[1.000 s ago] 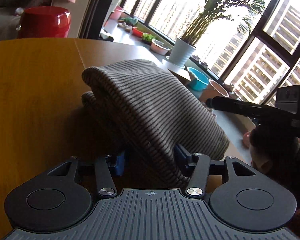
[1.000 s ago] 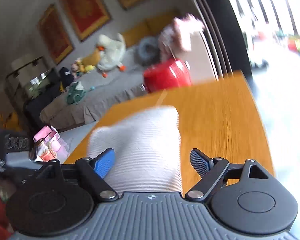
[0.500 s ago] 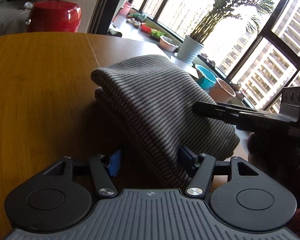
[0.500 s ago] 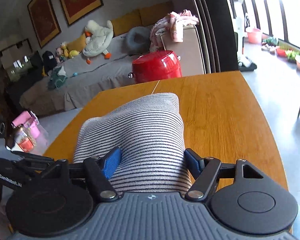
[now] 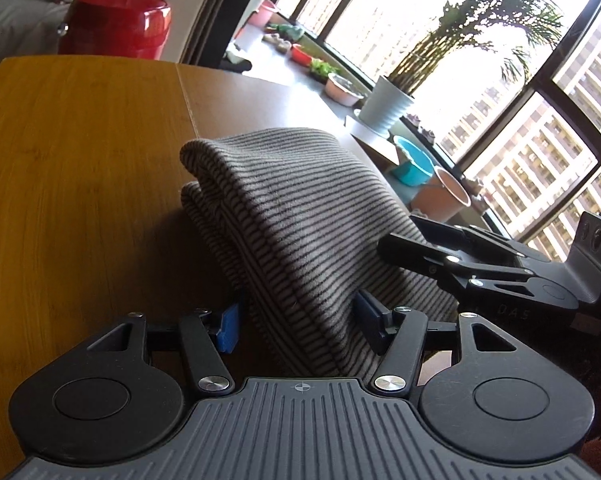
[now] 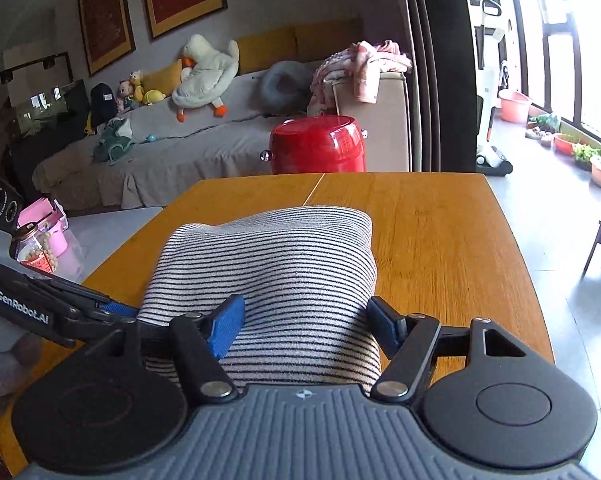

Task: Fold clothes

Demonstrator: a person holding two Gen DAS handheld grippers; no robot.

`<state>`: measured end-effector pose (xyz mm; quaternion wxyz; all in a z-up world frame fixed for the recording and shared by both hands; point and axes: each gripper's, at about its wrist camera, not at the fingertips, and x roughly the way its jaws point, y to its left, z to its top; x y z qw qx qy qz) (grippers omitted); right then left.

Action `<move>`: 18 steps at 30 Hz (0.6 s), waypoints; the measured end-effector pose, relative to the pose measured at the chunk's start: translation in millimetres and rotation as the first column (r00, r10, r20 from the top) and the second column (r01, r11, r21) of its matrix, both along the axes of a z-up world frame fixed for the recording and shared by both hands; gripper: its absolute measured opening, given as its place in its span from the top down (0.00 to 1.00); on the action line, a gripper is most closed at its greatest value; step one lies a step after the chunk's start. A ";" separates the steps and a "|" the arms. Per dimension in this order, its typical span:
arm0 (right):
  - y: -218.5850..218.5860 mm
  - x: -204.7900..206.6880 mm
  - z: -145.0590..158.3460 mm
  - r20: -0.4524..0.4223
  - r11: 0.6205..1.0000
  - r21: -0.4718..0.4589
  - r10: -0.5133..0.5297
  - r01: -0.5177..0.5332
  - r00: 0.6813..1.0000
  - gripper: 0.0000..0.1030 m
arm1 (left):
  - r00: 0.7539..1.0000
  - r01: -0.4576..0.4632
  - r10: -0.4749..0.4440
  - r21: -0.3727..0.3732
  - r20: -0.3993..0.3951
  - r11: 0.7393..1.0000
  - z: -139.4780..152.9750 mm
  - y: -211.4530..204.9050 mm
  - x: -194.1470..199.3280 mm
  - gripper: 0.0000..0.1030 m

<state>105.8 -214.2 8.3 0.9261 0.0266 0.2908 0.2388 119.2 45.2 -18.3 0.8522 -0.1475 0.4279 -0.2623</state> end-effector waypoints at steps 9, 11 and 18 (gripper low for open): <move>-55.7 21.3 -29.5 -0.219 0.967 0.254 0.054 0.004 0.974 0.17 | 0.999 0.010 -0.013 -0.110 -0.030 0.994 -23.8 2.3 8.5 0.38; -59.9 25.0 -36.3 -0.270 0.949 0.315 0.090 0.000 0.959 0.19 | 1.000 0.003 -0.008 -0.145 -0.030 0.989 -29.3 6.3 8.8 0.38; -8.2 58.6 -29.3 -0.288 0.961 0.269 0.143 -0.063 0.947 0.27 | 0.997 -0.077 0.076 -0.195 -0.011 0.978 -32.4 45.4 23.0 0.46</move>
